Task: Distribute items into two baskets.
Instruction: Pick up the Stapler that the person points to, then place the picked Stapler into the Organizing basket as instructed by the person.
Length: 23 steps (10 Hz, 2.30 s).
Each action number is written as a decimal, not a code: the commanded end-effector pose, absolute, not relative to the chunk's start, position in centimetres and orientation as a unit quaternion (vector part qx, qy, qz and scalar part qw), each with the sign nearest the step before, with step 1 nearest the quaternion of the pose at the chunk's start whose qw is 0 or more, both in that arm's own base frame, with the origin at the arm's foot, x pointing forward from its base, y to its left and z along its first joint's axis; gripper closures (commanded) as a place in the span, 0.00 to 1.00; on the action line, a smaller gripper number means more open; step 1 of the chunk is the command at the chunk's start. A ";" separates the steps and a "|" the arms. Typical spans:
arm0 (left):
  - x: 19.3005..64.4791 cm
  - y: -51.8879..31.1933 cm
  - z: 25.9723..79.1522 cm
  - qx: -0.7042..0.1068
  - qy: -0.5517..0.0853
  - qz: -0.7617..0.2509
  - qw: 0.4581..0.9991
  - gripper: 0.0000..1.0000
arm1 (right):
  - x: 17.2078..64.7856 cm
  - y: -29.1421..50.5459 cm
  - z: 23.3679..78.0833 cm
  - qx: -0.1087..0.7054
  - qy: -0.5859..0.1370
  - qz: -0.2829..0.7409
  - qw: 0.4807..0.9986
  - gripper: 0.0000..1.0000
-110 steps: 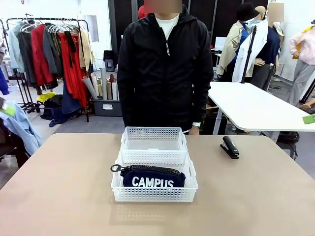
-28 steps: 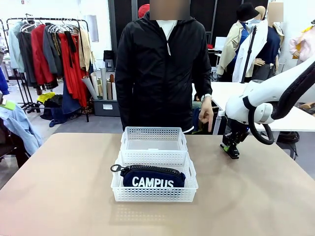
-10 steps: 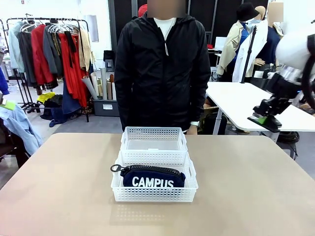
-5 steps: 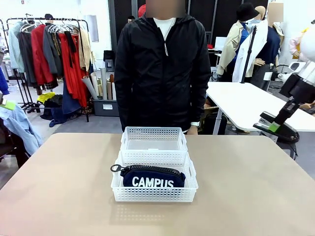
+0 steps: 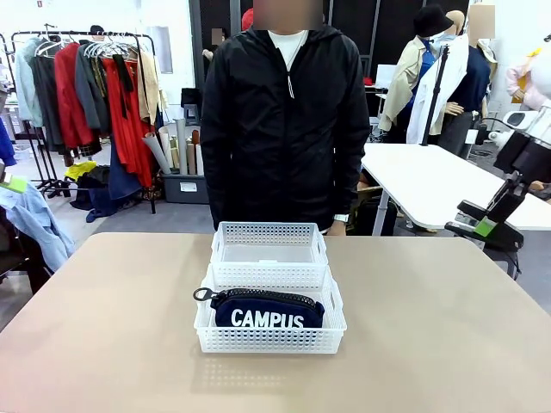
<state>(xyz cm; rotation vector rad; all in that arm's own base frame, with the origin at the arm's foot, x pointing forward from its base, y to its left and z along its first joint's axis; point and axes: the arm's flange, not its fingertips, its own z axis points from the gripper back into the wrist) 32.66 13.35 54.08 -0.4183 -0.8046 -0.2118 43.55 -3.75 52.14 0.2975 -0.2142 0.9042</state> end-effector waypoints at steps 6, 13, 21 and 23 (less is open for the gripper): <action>32.6 13.2 54.1 -0.207 -0.388 -0.100 0.892 0.00 | 43.1 -3.7 52.3 0.143 -0.105 0.432 0.884 1.00; 32.6 13.2 54.1 -0.207 -0.388 -0.100 0.892 0.00 | 43.1 -3.7 52.3 0.143 -0.105 0.432 0.884 1.00; 32.6 13.2 54.1 -0.207 -0.388 -0.100 0.892 0.00 | 43.1 -3.7 52.3 0.143 -0.105 0.432 0.884 1.00; 32.6 13.2 54.1 -0.207 -0.388 -0.100 0.892 0.00 | 44.7 -2.4 52.6 0.142 -0.101 0.457 0.872 1.00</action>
